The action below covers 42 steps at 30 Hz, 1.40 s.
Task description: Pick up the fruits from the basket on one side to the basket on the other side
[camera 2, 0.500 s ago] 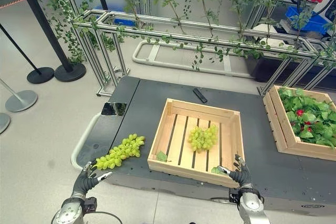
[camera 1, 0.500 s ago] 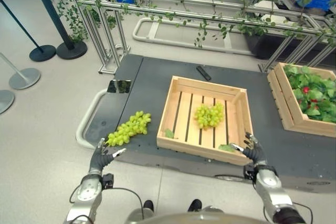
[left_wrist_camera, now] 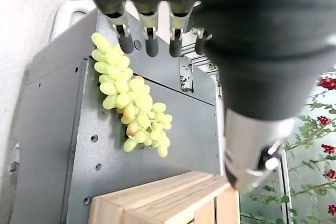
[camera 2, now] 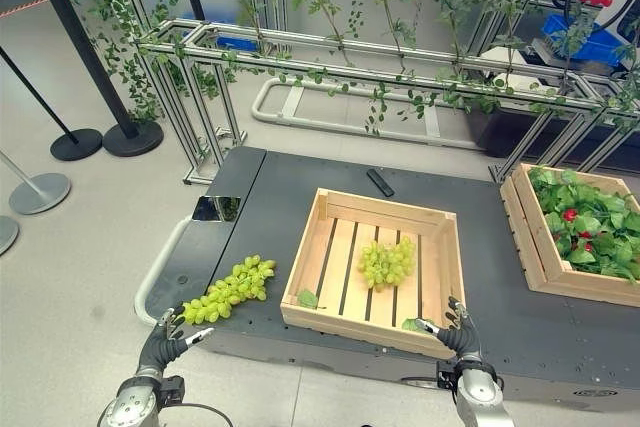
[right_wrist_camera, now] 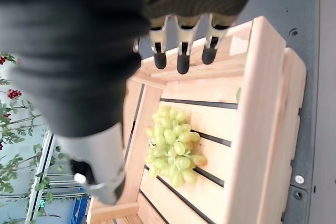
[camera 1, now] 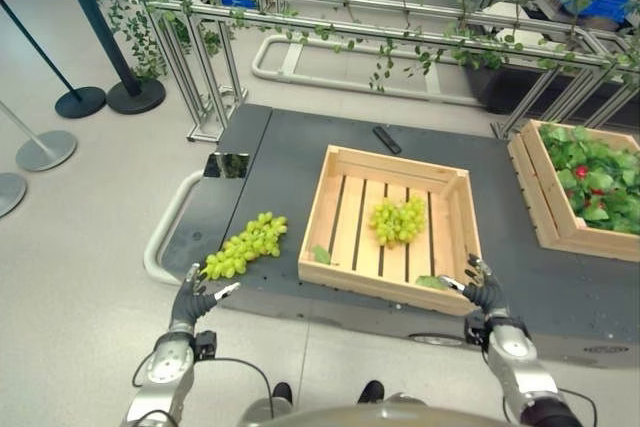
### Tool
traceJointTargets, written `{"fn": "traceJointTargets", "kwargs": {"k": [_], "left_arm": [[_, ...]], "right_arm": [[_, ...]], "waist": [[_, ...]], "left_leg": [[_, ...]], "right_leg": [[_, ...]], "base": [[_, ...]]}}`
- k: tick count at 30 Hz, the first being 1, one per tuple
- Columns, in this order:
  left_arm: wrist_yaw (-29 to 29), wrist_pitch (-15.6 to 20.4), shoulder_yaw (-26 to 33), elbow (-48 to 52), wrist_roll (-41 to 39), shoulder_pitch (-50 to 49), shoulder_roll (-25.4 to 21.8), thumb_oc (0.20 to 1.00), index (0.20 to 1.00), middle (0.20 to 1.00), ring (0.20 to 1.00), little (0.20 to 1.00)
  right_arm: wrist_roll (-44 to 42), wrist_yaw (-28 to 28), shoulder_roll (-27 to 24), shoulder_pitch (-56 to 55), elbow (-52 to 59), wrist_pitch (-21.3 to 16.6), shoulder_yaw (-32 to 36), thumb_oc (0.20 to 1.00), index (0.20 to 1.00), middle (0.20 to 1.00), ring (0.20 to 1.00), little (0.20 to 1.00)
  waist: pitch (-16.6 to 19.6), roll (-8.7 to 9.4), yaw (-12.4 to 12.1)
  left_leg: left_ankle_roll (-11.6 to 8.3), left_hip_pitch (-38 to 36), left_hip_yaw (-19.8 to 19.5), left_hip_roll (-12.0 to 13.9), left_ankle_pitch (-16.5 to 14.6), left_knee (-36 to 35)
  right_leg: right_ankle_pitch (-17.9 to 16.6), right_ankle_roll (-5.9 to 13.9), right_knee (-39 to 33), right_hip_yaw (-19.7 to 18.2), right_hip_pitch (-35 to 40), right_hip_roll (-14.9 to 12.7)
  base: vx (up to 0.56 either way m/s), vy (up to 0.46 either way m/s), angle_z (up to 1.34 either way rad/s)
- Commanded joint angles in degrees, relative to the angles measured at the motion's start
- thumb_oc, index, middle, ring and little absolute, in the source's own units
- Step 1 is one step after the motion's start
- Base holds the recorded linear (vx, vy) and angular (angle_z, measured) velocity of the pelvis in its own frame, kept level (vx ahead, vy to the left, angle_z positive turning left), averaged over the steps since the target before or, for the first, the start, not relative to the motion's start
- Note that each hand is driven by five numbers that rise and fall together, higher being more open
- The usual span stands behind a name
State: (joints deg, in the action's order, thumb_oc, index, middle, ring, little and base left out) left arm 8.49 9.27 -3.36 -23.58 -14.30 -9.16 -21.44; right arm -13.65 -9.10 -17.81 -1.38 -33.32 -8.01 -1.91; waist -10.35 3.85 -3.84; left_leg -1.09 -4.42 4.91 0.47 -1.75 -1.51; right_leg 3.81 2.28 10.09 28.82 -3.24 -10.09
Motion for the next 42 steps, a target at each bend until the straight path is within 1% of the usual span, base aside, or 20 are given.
{"fn": "traceJointTargets", "kwargs": {"k": [1,6,15,16,17,18,19,20,21,22,24,25,27,28,29,33,34,38,40,42], "left_arm": [[0.41,1.66,1.22,4.80,1.79,0.61,-1.29,1.000,1.000,1.000,1.000,1.000],[0.91,1.71,1.36,5.94,1.81,1.13,-1.30,1.000,1.000,1.000,1.000,1.000],[3.60,2.76,1.56,8.01,0.03,4.54,-1.76,1.000,1.000,1.000,1.000,1.000],[3.60,2.76,1.57,8.00,0.03,4.59,-1.74,1.000,1.000,1.000,1.000,1.000],[4.27,3.09,1.66,8.40,-0.63,5.48,-1.77,1.000,1.000,1.000,1.000,1.000],[4.27,3.07,1.65,8.40,-0.64,5.51,-1.73,1.000,1.000,1.000,1.000,1.000],[4.92,3.42,1.46,8.68,-1.08,6.66,-1.86,1.000,1.000,1.000,1.000,1.000],[4.92,3.43,1.46,8.66,-1.08,6.72,-1.85,1.000,1.000,1.000,1.000,1.000],[5.39,3.59,1.37,8.82,-1.47,7.69,-1.96,1.000,1.000,1.000,1.000,1.000],[5.39,3.60,1.38,8.80,-1.48,7.73,-1.95,1.000,1.000,1.000,1.000,1.000],[5.95,3.93,1.23,9.62,-2.01,9.16,-2.15,1.000,1.000,1.000,1.000,1.000],[5.95,3.93,1.23,9.62,-2.01,9.16,-2.15,1.000,1.000,1.000,1.000,1.000],[6.83,4.22,1.12,10.42,-2.30,10.87,-2.56,1.000,1.000,1.000,1.000,1.000],[6.83,4.22,1.12,10.42,-2.30,10.87,-2.56,1.000,1.000,1.000,1.000,1.000],[7.31,4.37,0.74,11.03,-2.46,11.64,-2.68,1.000,1.000,1.000,1.000,1.000],[7.72,4.25,0.38,11.88,-2.89,11.75,-2.87,1.000,1.000,1.000,1.000,1.000],[7.72,4.23,0.46,11.82,-2.90,11.77,-2.89,1.000,1.000,1.000,1.000,1.000],[8.15,4.19,-0.15,12.00,-2.85,12.08,-3.33,1.000,1.000,1.000,1.000,1.000],[8.33,4.28,-0.25,12.26,-3.02,12.29,-3.52,1.000,1.000,1.000,1.000,1.000],[8.53,4.52,-0.54,13.00,-3.09,12.43,-4.10,1.000,1.000,1.000,1.000,1.000]], "right_arm": [[0.62,0.15,0.13,2.32,2.17,-1.17,-0.32,1.000,1.000,1.000,1.000,1.000],[1.16,-0.01,-0.66,2.46,3.32,-1.04,-0.38,1.000,1.000,1.000,1.000,1.000],[1.07,-1.46,-3.87,5.94,9.08,-1.76,0.14,1.000,1.000,1.000,1.000,1.000],[1.07,-1.46,-3.88,5.97,9.10,-1.73,0.15,1.000,1.000,1.000,1.000,1.000],[1.23,-1.90,-4.78,7.01,10.54,-2.01,0.23,1.000,1.000,1.000,1.000,1.000],[1.24,-1.91,-4.82,7.02,10.56,-1.99,0.25,1.000,1.000,1.000,1.000,1.000],[1.16,-2.43,-5.63,8.32,11.67,-2.29,0.14,1.000,1.000,1.000,1.000,1.000],[1.16,-2.43,-5.64,8.35,11.66,-2.29,0.15,1.000,1.000,1.000,1.000,1.000],[1.19,-2.86,-6.35,9.65,12.55,-2.47,0.00,1.000,1.000,1.000,1.000,1.000],[1.19,-2.86,-6.36,9.69,12.53,-2.47,0.00,1.000,1.000,1.000,1.000,1.000],[1.36,-3.22,-7.33,11.52,14.36,-2.64,-0.30,1.000,1.000,1.000,1.000,1.000],[1.36,-3.22,-7.33,11.52,14.36,-2.64,-0.30,1.000,1.000,1.000,1.000,1.000],[1.10,-3.93,-8.03,13.73,15.85,-3.06,-0.63,1.000,1.000,1.000,1.000,1.000],[1.09,-3.93,-8.03,13.73,15.84,-3.07,-0.63,1.000,1.000,1.000,1.000,1.000],[0.93,-4.39,-8.31,15.19,16.11,-3.24,-1.11,1.000,1.000,1.000,1.000,1.000],[0.79,-5.03,-8.75,16.40,16.84,-3.43,-1.75,1.000,1.000,1.000,1.000,1.000],[0.80,-5.01,-8.72,16.47,16.79,-3.40,-1.82,1.000,1.000,1.000,1.000,1.000],[0.92,-5.61,-9.50,17.85,16.52,-3.44,-2.60,1.000,1.000,1.000,1.000,1.000],[1.24,-5.89,-10.40,18.98,16.11,-3.35,-3.18,1.000,1.000,1.000,1.000,1.000],[2.17,-6.29,-13.06,21.52,14.81,-2.84,-4.22,1.000,1.000,1.000,1.000,1.000]], "waist": [[-0.44,2.38,-0.82],[-1.32,2.08,-0.87],[-7.33,0.98,-1.23],[-7.32,0.99,-1.22],[-9.22,0.66,-1.36],[-9.29,0.48,-1.49],[-11.34,0.13,-1.62],[-11.30,0.14,-1.63],[-13.06,0.09,-1.76],[-13.03,0.11,-1.76],[-15.87,0.11,-1.99],[-15.85,0.12,-1.99],[-18.42,0.35,-2.05],[-18.40,0.35,-2.05],[-19.43,0.51,-2.24],[-19.44,0.71,-2.43],[-19.44,0.38,-2.62],[-19.44,0.52,-2.90],[-19.44,0.47,-3.05],[-19.44,0.72,-3.40]], "left_leg": [[1.01,-3.11,0.08,-0.98,-2.81,-1.35],[1.28,-2.15,0.01,-1.62,-2.88,-0.66],[1.19,4.82,-1.16,-1.95,-2.68,3.42],[1.19,4.94,-1.16,-1.96,-2.71,3.53],[1.10,6.99,-1.41,-1.92,-2.57,4.51],[1.04,6.94,-1.32,-1.71,-2.92,4.75],[1.02,9.29,-1.72,-1.80,-2.74,5.82],[1.02,9.42,-1.71,-1.81,-2.77,5.92],[1.01,11.49,-1.92,-1.94,-2.60,6.92],[1.02,11.60,-1.91,-1.95,-2.62,7.00],[0.95,14.76,-2.15,-1.97,-2.53,8.85],[0.95,14.79,-2.15,-1.98,-2.54,8.86],[0.94,17.88,-2.30,-1.81,-2.51,10.60],[0.95,17.92,-2.30,-1.82,-2.52,10.62],[0.95,19.55,-2.48,-1.65,-2.48,11.24],[0.78,23.01,-2.75,-1.18,-2.26,11.69],[0.53,22.17,-3.20,-0.73,-3.48,11.70],[0.52,24.34,-3.73,-0.54,-3.15,11.42],[0.45,25.07,-3.88,-0.50,-2.76,11.11],[0.37,25.93,-4.14,-0.34,-2.30,10.48]], "right_leg": [[-17.88,9.70,-6.17,-3.55,-3.61,-7.71],[-18.34,9.93,-6.45,-4.35,-4.41,-8.24],[-17.39,9.38,-5.84,-5.02,-8.19,-9.21],[-17.39,9.37,-5.79,-5.04,-8.29,-9.24],[-17.29,9.22,-5.48,-5.15,-9.62,-9.56],[-17.08,9.24,-5.25,-5.24,-9.62,-9.39],[-16.91,8.98,-4.62,-5.58,-11.36,-9.71],[-16.89,8.97,-4.55,-5.61,-11.48,-9.74],[-16.83,8.71,-3.95,-5.75,-13.04,-10.03],[-16.81,8.71,-3.89,-5.78,-13.15,-10.05],[-16.44,8.29,-2.16,-5.82,-15.84,-10.82],[-16.44,8.29,-2.15,-5.83,-15.87,-10.82],[-16.19,8.05,-0.28,-5.95,-18.97,-11.49],[-16.19,8.05,-0.27,-5.96,-19.01,-11.49],[-16.00,7.89,0.41,-6.02,-20.55,-11.74],[-15.71,7.77,1.64,-5.93,-23.98,-12.19],[-14.56,8.72,2.18,-6.72,-23.48,-11.65],[-14.41,8.76,3.08,-6.63,-26.09,-11.82],[-14.33,8.81,3.48,-6.42,-27.20,-11.98],[-14.26,8.74,3.97,-6.32,-28.52,-12.19]], "base": [[0.00,0.000,0.00],[0.00,0.000,0.00],[-0.04,0.010,-0.04],[-0.07,0.009,0.04],[-0.05,-0.001,0.03],[-0.12,0.005,0.07],[-0.06,0.004,0.08],[-0.13,0.001,0.18],[-0.06,-0.004,0.13],[-0.10,-0.014,0.12],[-0.10,-0.024,0.04],[-0.10,-0.023,0.07],[-0.10,-0.034,0.09],[-0.11,-0.048,0.14],[-0.04,-0.022,0.14],[-0.01,-0.048,0.05],[0.06,-0.044,0.07],[0.01,-0.036,0.07],[0.00,-0.048,0.02],[-0.01,-0.074,0.03]]}}
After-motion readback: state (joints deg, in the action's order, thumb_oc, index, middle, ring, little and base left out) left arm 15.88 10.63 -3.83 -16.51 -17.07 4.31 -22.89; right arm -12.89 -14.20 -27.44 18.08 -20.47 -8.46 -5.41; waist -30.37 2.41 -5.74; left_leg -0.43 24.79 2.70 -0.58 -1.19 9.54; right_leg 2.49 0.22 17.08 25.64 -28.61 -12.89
